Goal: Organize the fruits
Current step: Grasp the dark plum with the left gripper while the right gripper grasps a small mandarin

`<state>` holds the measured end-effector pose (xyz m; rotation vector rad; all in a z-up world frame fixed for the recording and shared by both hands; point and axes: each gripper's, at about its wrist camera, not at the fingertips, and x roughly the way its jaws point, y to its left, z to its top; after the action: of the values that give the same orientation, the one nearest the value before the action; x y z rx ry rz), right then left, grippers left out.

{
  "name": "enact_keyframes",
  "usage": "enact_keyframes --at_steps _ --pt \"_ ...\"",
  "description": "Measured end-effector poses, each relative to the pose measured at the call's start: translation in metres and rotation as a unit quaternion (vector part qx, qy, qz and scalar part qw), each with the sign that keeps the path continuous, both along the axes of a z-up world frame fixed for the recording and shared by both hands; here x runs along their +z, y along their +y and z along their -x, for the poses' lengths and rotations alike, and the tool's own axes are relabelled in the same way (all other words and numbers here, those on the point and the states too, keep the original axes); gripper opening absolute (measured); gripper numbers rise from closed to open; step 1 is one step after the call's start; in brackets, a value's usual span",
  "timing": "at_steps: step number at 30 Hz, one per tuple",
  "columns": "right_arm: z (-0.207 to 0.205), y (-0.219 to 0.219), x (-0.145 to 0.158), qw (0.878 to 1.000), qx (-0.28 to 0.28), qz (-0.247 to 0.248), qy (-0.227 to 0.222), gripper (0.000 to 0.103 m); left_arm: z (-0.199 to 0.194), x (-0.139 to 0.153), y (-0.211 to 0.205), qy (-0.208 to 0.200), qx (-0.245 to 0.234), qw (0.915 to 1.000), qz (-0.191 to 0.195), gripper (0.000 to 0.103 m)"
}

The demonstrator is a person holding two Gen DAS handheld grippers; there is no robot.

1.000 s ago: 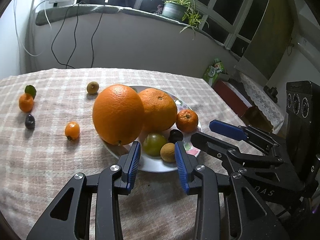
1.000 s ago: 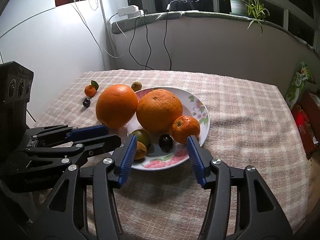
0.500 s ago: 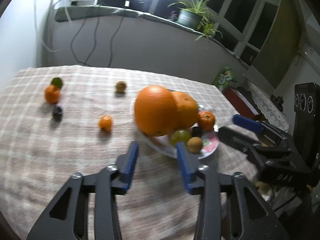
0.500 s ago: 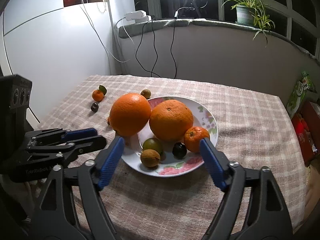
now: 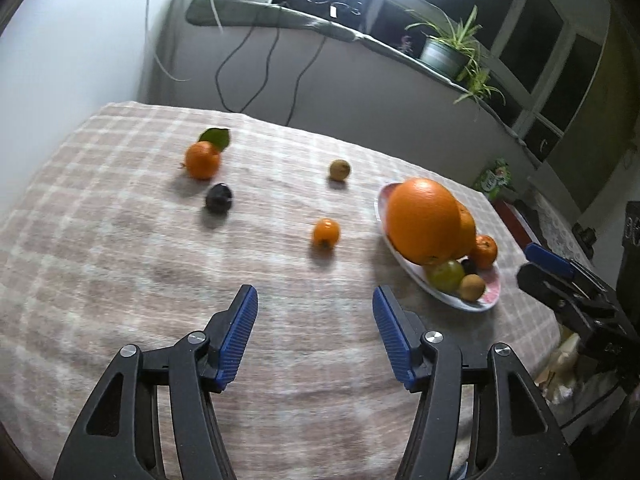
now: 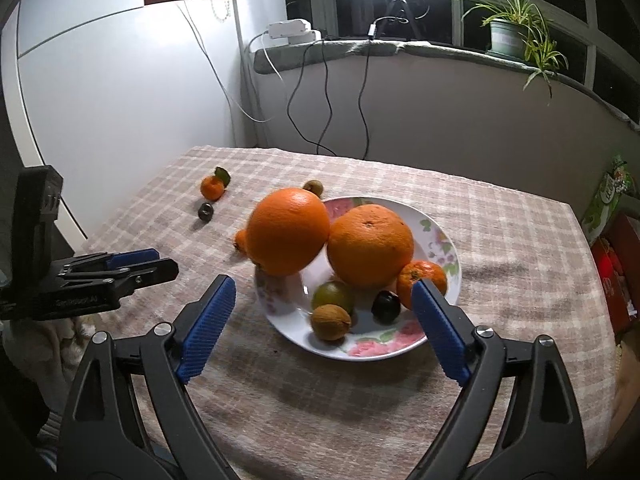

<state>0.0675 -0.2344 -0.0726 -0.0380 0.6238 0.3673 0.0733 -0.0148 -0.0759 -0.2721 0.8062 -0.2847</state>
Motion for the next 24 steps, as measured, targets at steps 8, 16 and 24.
enact_keyframes --at_steps 8,16,24 --pt "0.012 0.023 0.008 0.998 0.044 -0.039 -0.010 0.092 -0.006 0.000 0.023 -0.005 0.017 0.9998 -0.003 0.059" --pt "0.008 0.083 -0.014 0.997 0.072 -0.029 0.021 0.062 -0.021 -0.002 0.044 -0.007 0.021 0.9997 -0.007 0.054" --pt "-0.026 0.119 -0.045 0.997 0.019 -0.025 0.066 0.046 -0.043 -0.002 0.058 -0.010 0.004 0.9998 -0.019 0.044"
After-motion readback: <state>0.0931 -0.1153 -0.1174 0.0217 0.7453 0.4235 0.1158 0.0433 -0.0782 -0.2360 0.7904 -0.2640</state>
